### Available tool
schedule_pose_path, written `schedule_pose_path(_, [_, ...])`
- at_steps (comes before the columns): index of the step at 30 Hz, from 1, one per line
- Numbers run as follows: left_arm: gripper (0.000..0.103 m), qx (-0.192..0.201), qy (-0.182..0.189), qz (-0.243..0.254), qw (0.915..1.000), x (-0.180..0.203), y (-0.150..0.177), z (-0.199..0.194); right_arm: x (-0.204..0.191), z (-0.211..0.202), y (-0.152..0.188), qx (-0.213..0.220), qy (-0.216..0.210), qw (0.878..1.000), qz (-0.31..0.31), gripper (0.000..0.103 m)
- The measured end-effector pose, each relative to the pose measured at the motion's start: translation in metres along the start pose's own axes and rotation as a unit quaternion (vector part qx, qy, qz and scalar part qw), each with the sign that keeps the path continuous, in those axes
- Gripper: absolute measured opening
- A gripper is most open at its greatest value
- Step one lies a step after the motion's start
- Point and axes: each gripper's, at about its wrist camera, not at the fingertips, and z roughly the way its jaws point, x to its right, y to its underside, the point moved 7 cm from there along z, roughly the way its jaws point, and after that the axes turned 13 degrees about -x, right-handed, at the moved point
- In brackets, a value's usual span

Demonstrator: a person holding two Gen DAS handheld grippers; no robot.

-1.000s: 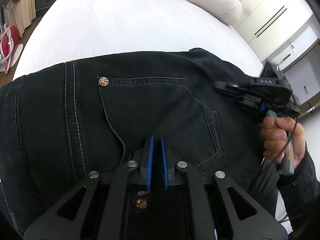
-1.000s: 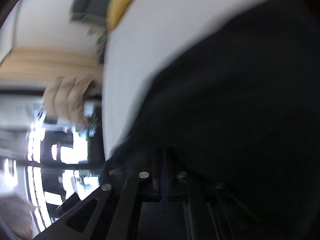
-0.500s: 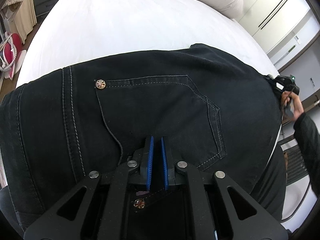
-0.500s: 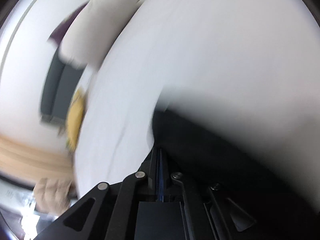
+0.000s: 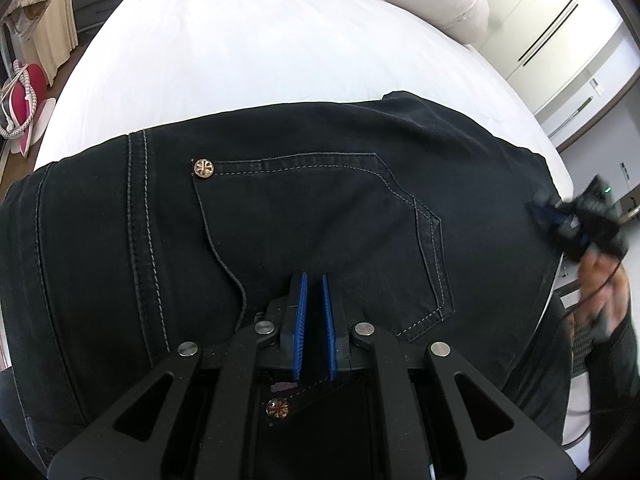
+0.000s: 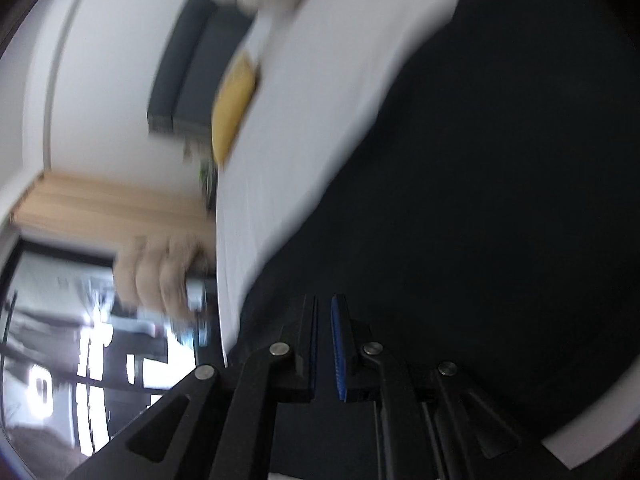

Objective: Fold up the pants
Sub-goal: 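Lay the folded jeans flat on the bed with both tools, then hold the jeans waist with the left tool while the right tool grasps the leg ends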

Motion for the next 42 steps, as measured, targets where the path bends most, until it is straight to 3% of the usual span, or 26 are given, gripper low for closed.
schedule_pose_path(1, [0.008, 0.001, 0.001, 0.001, 1.0000, -0.001, 0.001, -0.001, 0.009, 0.010, 0.002, -0.003, 0.015, 1.000, -0.001, 0.000])
schedule_pose_path(3, [0.008, 0.004, 0.005, 0.001, 1.0000, -0.003, 0.004, -0.004, 0.020, 0.001, -0.013, 0.014, -0.022, 1.000, 0.009, 0.000])
schedule_pose_path(7, [0.008, 0.013, 0.026, -0.007, 0.9996, -0.009, 0.007, -0.007, 0.046, -0.050, -0.032, 0.093, 0.032, 0.995, 0.031, 0.000])
schedule_pose_path(10, [0.008, 0.023, 0.026, -0.007, 0.9994, -0.011, 0.015, -0.015, 0.084, -0.095, -0.063, 0.162, 0.051, 0.982, 0.086, 0.000])
schedule_pose_path(12, [0.008, 0.031, 0.001, 0.002, 0.9995, -0.015, 0.024, -0.026, 0.094, -0.133, -0.064, 0.209, 0.119, 0.965, 0.108, 0.000])
schedule_pose_path(14, [0.008, 0.041, -0.013, -0.002, 0.9991, -0.025, 0.038, -0.040, 0.089, -0.157, -0.059, 0.233, 0.173, 0.951, 0.111, 0.006])
schedule_pose_path(16, [0.008, 0.050, -0.036, -0.013, 0.9980, -0.039, 0.051, -0.054, 0.076, -0.158, -0.054, 0.226, 0.167, 0.955, 0.093, 0.010])
schedule_pose_path(19, [0.008, 0.064, -0.029, -0.031, 0.9970, -0.053, 0.060, -0.075, 0.026, -0.112, -0.029, 0.179, 0.139, 0.973, 0.032, 0.014])
schedule_pose_path(20, [0.008, 0.069, -0.034, -0.035, 0.9964, -0.056, 0.058, -0.081, 0.024, -0.107, -0.017, 0.148, 0.114, 0.982, 0.013, 0.015])
schedule_pose_path(23, [0.008, 0.096, -0.006, -0.039, 0.9946, -0.053, 0.041, -0.100, -0.031, -0.020, 0.015, 0.051, 0.065, 0.995, -0.052, 0.016])
schedule_pose_path(26, [0.008, 0.107, 0.002, -0.017, 0.9942, -0.035, 0.016, -0.103, -0.081, 0.070, 0.055, -0.016, 0.024, 0.997, -0.076, 0.022])
schedule_pose_path(27, [0.008, 0.100, 0.000, -0.005, 0.9950, -0.028, 0.007, -0.096, -0.094, 0.102, 0.062, -0.051, 0.013, 0.995, -0.082, 0.023])
schedule_pose_path(30, [0.008, 0.060, -0.016, 0.002, 0.9981, -0.028, 0.000, -0.061, -0.103, 0.153, 0.080, -0.099, -0.002, 0.991, -0.087, 0.026])
schedule_pose_path(31, [0.008, 0.043, -0.019, -0.005, 0.9989, -0.033, -0.002, -0.049, -0.102, 0.161, 0.083, -0.110, 0.003, 0.991, -0.080, 0.017])
schedule_pose_path(32, [0.008, 0.030, -0.014, -0.014, 0.9994, -0.040, 0.001, -0.036, -0.090, 0.158, 0.078, -0.107, 0.007, 0.992, -0.069, 0.011])
schedule_pose_path(33, [0.008, 0.043, 0.002, -0.016, 0.9990, -0.044, 0.003, -0.035, -0.083, 0.150, 0.090, -0.106, 0.002, 0.992, -0.063, 0.007])
schedule_pose_path(36, [0.008, 0.059, 0.040, -0.032, 0.9969, -0.054, 0.011, -0.042, -0.072, 0.134, 0.044, -0.057, 0.012, 0.997, -0.043, 0.005])
schedule_pose_path(39, [0.008, 0.062, 0.040, -0.029, 0.9968, -0.056, 0.016, -0.049, -0.023, 0.069, 0.015, 0.013, 0.022, 1.000, 0.000, 0.000])
schedule_pose_path(42, [0.008, 0.059, 0.023, -0.029, 0.9976, -0.054, 0.025, -0.053, 0.025, -0.012, -0.018, 0.108, 0.054, 0.992, 0.045, 0.000])
